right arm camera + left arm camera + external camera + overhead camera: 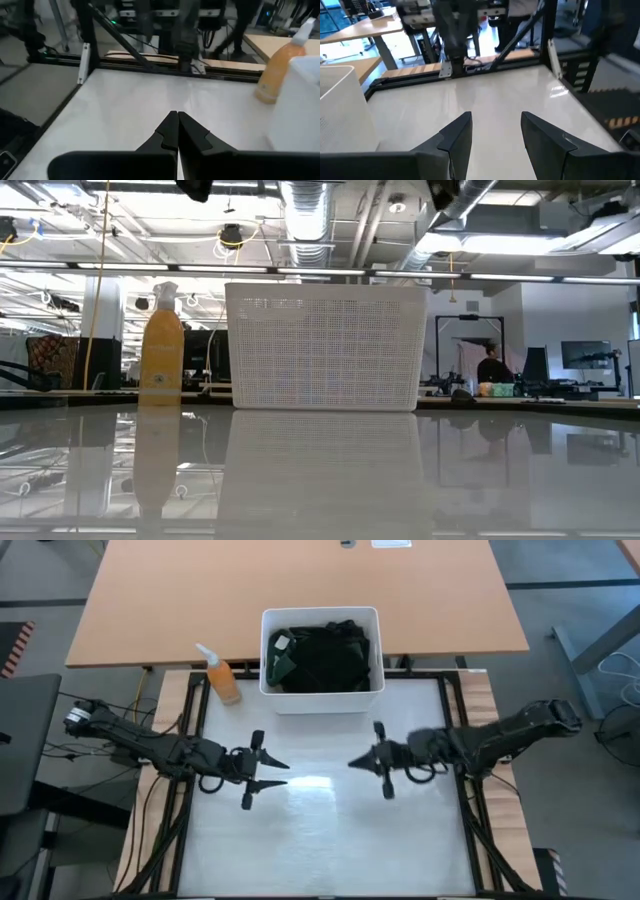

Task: Fold laundry
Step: Return to Home Position

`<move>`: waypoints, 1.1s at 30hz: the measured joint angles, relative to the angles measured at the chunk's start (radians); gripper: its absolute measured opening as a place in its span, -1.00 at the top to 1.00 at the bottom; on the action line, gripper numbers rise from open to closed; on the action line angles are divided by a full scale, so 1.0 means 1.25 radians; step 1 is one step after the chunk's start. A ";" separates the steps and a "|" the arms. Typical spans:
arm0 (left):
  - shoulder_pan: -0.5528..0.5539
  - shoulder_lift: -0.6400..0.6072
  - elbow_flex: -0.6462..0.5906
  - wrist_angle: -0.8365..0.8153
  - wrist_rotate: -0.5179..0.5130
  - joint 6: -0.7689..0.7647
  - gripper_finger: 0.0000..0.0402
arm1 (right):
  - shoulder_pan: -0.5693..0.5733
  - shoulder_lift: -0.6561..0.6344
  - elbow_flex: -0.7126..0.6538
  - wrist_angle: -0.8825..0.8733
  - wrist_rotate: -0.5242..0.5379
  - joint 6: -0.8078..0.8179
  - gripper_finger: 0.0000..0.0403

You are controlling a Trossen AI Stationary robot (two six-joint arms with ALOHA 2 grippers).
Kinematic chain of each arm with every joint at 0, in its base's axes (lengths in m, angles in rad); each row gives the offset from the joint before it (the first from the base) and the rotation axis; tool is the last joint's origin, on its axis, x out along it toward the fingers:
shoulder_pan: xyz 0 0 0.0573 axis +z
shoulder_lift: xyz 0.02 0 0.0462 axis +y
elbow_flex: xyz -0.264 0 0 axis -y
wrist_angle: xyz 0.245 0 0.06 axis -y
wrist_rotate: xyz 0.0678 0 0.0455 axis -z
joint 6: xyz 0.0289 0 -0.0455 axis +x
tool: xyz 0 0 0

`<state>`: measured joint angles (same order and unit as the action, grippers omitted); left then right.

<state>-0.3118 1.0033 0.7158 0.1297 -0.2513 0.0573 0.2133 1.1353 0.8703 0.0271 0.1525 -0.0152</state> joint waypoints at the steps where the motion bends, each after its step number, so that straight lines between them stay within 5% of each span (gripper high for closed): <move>1: 0.003 0.010 0.000 0.001 0.000 0.012 0.20 | 0.015 -0.013 -0.052 0.062 0.012 0.009 0.88; 6: 0.058 0.058 -0.001 0.003 -0.001 0.022 0.20 | 0.027 -0.067 -0.247 0.286 0.025 0.040 0.88; 14: 0.193 0.021 -0.037 0.008 0.029 0.014 0.20 | -0.099 -0.116 -0.394 0.401 -0.020 0.054 0.88; 21: 0.275 -0.120 -0.186 0.055 0.048 -0.068 0.20 | -0.244 -0.120 -0.455 0.450 -0.194 0.099 0.88; 28: 0.276 -0.310 -0.316 0.072 0.026 -0.100 0.20 | -0.290 -0.119 -0.456 0.431 -0.205 0.096 0.88; 33: 0.276 -0.404 -0.466 0.211 0.041 -0.157 0.20 | -0.293 -0.103 -0.456 0.435 -0.190 0.096 0.88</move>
<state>0.0338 0.4983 0.1339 0.3934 -0.2003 -0.1384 -0.1535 1.0059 0.3000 0.5706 -0.0852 0.1052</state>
